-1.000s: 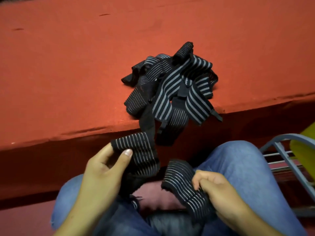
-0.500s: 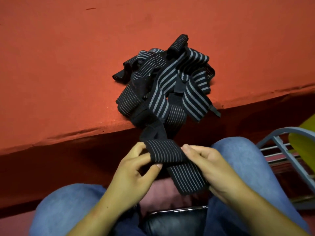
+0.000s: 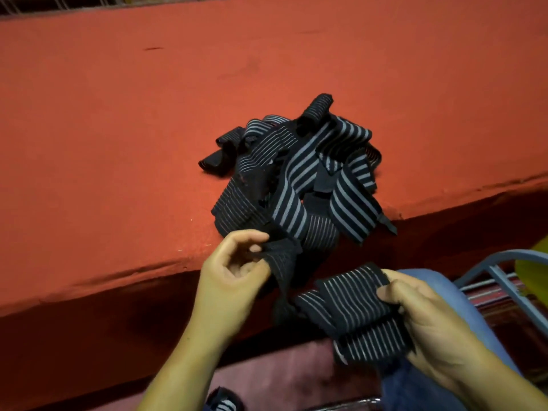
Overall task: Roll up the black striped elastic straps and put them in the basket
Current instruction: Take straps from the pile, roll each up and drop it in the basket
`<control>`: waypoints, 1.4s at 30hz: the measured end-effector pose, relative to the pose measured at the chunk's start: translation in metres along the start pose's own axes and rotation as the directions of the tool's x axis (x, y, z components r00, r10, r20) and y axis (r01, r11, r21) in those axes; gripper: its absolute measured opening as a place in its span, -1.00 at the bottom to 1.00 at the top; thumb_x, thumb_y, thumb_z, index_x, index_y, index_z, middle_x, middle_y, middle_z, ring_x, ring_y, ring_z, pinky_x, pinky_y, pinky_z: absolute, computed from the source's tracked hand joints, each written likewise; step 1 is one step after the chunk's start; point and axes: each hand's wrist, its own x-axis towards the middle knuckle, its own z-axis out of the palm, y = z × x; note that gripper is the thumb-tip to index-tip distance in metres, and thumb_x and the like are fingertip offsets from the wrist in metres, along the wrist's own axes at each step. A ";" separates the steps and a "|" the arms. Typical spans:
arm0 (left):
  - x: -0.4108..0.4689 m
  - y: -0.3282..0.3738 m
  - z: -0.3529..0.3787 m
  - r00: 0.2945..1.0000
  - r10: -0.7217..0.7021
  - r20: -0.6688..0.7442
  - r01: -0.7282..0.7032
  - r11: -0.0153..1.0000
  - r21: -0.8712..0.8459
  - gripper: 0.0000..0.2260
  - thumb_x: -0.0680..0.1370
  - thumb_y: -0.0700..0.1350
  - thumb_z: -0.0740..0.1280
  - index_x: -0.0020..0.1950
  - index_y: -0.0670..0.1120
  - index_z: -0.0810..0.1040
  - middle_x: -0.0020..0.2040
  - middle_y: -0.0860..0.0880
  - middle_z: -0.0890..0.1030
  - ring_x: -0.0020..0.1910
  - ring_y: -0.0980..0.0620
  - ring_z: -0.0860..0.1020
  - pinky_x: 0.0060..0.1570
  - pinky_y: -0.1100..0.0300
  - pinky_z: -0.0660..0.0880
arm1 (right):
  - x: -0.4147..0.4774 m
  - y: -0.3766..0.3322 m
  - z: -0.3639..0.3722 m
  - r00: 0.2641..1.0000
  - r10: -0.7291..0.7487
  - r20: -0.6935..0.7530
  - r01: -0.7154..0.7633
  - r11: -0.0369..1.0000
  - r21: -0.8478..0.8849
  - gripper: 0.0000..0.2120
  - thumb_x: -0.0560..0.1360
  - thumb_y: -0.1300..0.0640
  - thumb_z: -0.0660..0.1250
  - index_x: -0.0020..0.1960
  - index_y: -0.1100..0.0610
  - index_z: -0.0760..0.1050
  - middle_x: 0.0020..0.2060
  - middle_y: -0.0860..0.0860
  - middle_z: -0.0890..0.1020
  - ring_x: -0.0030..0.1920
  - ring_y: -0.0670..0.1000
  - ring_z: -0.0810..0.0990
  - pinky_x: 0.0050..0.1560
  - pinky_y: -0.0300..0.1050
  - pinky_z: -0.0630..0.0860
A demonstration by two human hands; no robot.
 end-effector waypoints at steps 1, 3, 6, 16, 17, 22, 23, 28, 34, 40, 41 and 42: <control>0.001 -0.003 -0.003 1.000 -0.007 0.020 0.007 1.000 0.017 -0.66 0.46 -0.52 0.40 0.03 -0.11 0.65 -0.19 0.16 0.63 -0.20 0.29 0.53 -0.16 0.45 0.46 | -0.003 -0.001 -0.001 1.000 -0.012 -0.004 0.012 1.000 -0.005 -0.73 0.46 0.31 0.25 -0.19 0.16 0.73 -0.19 0.25 0.61 -0.18 0.14 0.54 -0.22 -0.02 0.48; 0.003 -0.007 -0.014 0.999 0.011 0.041 -0.015 0.996 0.090 -0.65 0.47 -0.49 0.42 0.02 -0.04 0.68 -0.16 0.14 0.64 -0.19 0.27 0.53 -0.14 0.43 0.46 | -0.007 -0.006 0.000 1.000 -0.023 -0.001 0.023 1.000 0.012 -0.85 0.24 0.30 0.36 -0.24 0.18 0.67 -0.23 0.23 0.57 -0.24 0.09 0.51 -0.32 -0.11 0.48; 0.008 -0.014 -0.026 0.996 0.076 0.040 -0.082 0.979 0.189 -0.73 0.52 -0.37 0.47 -0.04 0.03 0.71 -0.12 0.04 0.65 -0.20 0.19 0.57 -0.16 0.36 0.50 | -0.010 -0.011 0.004 0.999 -0.042 -0.019 0.044 0.994 0.104 -0.80 0.18 0.38 0.26 -0.37 0.10 0.35 -0.38 0.09 0.35 -0.38 -0.03 0.33 -0.47 -0.21 0.32; 0.004 -0.023 -0.022 0.997 -0.071 0.014 0.072 0.988 -0.137 -0.99 0.56 0.01 0.44 -0.04 0.10 0.65 -0.11 -0.02 0.71 -0.32 0.16 0.47 -0.37 0.31 0.40 | -0.010 -0.020 0.009 0.997 0.006 -0.075 -0.003 0.999 0.033 -0.44 0.49 0.54 0.01 0.10 0.12 0.67 -0.33 0.12 0.41 -0.43 -0.01 0.36 -0.50 -0.19 0.41; 0.006 -0.022 -0.025 0.996 -0.081 -0.037 0.075 0.985 -0.153 -0.95 0.54 0.02 0.40 -0.04 0.09 0.65 -0.16 0.02 0.67 -0.34 0.16 0.45 -0.38 0.32 0.39 | -0.011 -0.021 0.008 0.996 0.009 -0.088 -0.007 1.000 0.026 -0.42 0.47 0.53 0.02 0.06 0.10 0.71 -0.31 0.13 0.41 -0.42 0.01 0.36 -0.50 -0.18 0.40; 0.015 -0.026 -0.034 0.981 -0.024 -0.194 0.006 0.995 -0.097 -0.90 0.62 -0.07 0.35 0.06 -0.07 0.61 -0.25 0.15 0.63 -0.34 0.22 0.46 -0.33 0.39 0.41 | -0.018 -0.026 0.003 0.996 0.040 -0.086 -0.028 0.991 0.131 -0.63 0.24 0.42 0.11 -0.14 0.18 0.60 -0.27 0.20 0.49 -0.42 0.07 0.46 -0.51 -0.15 0.49; 0.016 -0.026 -0.035 0.974 -0.012 -0.228 -0.006 0.997 -0.077 -0.92 0.65 -0.12 0.33 0.06 -0.07 0.61 -0.25 0.16 0.64 -0.33 0.25 0.49 -0.30 0.41 0.43 | -0.019 -0.026 0.002 0.995 0.041 -0.086 -0.027 0.987 0.157 -0.66 0.26 0.42 0.10 -0.16 0.17 0.56 -0.27 0.21 0.53 -0.40 0.10 0.49 -0.48 -0.10 0.53; 0.019 -0.028 -0.042 0.961 0.027 -0.275 -0.036 0.999 -0.027 -0.91 0.68 -0.16 0.31 0.04 -0.06 0.61 -0.14 0.08 0.68 -0.16 0.19 0.58 -0.13 0.36 0.51 | -0.026 -0.033 0.005 0.989 0.040 -0.141 -0.008 0.976 0.217 -0.72 0.51 0.39 0.08 -0.30 0.13 0.37 -0.39 0.14 0.47 -0.46 0.04 0.51 -0.50 -0.14 0.56; 0.016 -0.023 -0.037 0.966 0.084 -0.244 -0.089 0.996 -0.010 -0.90 0.66 -0.09 0.31 0.00 0.10 0.59 -0.07 0.16 0.64 -0.08 0.17 0.56 -0.14 0.29 0.53 | -0.025 -0.032 0.016 0.979 0.145 -0.146 -0.127 0.984 0.128 -0.73 0.56 -0.07 0.37 -0.16 0.12 0.50 -0.34 0.16 0.59 -0.40 0.09 0.60 -0.36 -0.05 0.59; 0.012 -0.008 -0.021 0.992 -0.083 -0.100 0.030 0.894 -0.447 -0.84 0.60 -0.13 0.31 -0.09 0.11 0.60 0.28 -0.11 0.66 0.17 -0.02 0.61 0.00 0.23 0.61 | -0.019 -0.021 0.019 0.984 0.139 -0.114 -0.150 0.985 -0.089 -0.76 0.54 0.38 0.34 0.05 0.22 0.76 0.01 0.42 0.70 -0.10 0.24 0.67 -0.20 -0.04 0.65; 0.012 -0.007 -0.021 0.992 -0.082 -0.092 0.031 0.889 -0.456 -0.83 0.60 -0.13 0.31 -0.09 0.12 0.59 0.30 -0.11 0.65 0.16 -0.01 0.61 -0.02 0.23 0.61 | -0.018 -0.020 0.018 0.981 0.149 -0.123 -0.162 0.982 -0.098 -0.73 0.57 0.41 0.29 -0.01 0.22 0.77 0.00 0.42 0.70 -0.09 0.24 0.66 -0.21 -0.05 0.66; 0.012 -0.005 -0.021 0.992 -0.084 -0.090 0.033 0.885 -0.465 -0.86 0.60 -0.12 0.31 -0.08 0.12 0.57 0.29 -0.10 0.66 0.12 0.01 0.62 -0.06 0.24 0.60 | -0.016 -0.017 0.015 0.979 0.153 -0.134 -0.166 0.982 -0.088 -0.71 0.58 0.40 0.27 -0.07 0.24 0.77 -0.05 0.40 0.71 -0.12 0.23 0.67 -0.23 -0.07 0.66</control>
